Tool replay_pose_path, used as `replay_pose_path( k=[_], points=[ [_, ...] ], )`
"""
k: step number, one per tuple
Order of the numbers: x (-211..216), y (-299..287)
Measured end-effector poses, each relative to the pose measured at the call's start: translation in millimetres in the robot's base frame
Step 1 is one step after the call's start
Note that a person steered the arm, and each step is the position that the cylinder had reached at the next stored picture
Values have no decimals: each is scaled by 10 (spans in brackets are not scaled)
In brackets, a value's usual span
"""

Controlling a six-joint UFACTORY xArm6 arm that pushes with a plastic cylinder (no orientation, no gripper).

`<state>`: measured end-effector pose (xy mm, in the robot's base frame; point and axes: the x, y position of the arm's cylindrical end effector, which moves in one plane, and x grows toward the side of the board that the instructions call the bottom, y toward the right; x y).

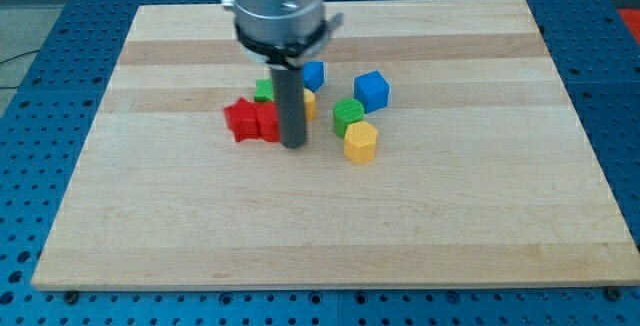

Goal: Move arm to the bottom of red star

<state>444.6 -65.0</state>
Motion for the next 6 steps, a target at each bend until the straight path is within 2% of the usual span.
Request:
replay_pose_path(
  k=[1,2,4,6],
  points=[
    [-225,-428],
    [-300,-618],
    [-308,-615],
    [93,-614]
  ],
)
